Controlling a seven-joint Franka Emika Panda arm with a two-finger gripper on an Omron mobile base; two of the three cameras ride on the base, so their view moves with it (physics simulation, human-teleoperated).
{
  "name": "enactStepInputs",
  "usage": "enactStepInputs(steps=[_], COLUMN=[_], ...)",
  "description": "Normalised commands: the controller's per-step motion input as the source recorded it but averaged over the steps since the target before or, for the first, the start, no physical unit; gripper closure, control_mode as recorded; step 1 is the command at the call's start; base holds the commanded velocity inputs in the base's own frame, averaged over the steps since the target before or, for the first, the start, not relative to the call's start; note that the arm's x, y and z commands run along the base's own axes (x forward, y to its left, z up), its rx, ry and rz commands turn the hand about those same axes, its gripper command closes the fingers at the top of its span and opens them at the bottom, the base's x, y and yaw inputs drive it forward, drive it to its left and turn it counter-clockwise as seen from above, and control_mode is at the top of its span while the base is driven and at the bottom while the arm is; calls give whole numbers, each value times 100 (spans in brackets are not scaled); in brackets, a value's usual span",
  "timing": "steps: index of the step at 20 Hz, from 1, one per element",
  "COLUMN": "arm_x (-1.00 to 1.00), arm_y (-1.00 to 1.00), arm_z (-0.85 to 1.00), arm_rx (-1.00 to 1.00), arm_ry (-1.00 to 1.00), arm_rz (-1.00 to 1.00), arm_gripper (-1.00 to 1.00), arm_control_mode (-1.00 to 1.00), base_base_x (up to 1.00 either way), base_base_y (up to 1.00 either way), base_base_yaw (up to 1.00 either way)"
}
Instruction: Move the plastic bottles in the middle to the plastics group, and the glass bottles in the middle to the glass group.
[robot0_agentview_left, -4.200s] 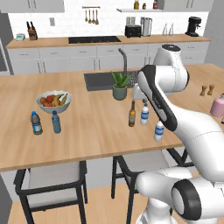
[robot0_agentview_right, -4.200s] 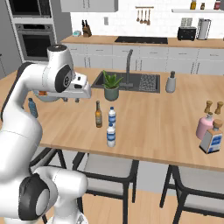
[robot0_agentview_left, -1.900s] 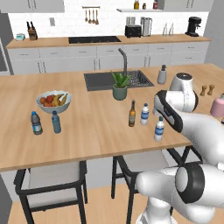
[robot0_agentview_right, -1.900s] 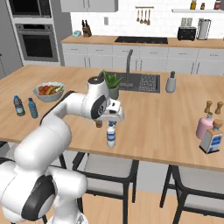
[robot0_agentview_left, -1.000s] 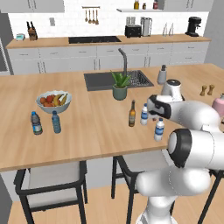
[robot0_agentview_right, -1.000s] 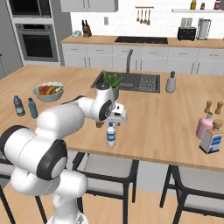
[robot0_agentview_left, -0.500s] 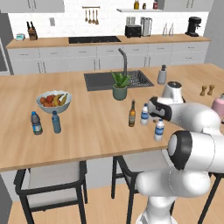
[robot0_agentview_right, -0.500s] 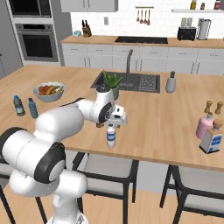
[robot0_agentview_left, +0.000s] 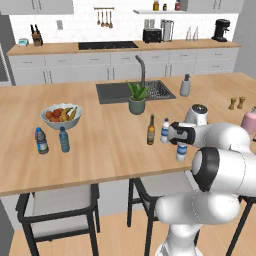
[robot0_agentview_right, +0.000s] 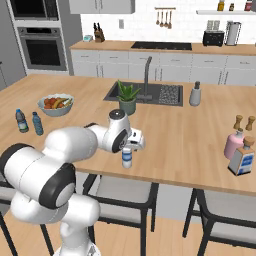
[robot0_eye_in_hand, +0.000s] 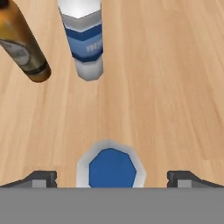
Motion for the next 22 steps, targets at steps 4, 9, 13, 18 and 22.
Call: enactStepInputs(steps=[4,9,13,18,22], arm_x=[1,0,3,-30,-41], arm_y=[0,0,0,15,83], arm_z=[-1,0,0,5,37], arm_rx=[0,0,0,0,0], arm_ry=[-1,0,0,0,0], arm_rz=[0,0,0,0,1], arm_gripper=[-100,100,100,100,100], arm_control_mode=[-100,-100,-100,-100,-100], base_base_x=[0,0,0,0,0], base_base_y=[0,0,0,0,0], base_base_yaw=[0,0,0,0,0])
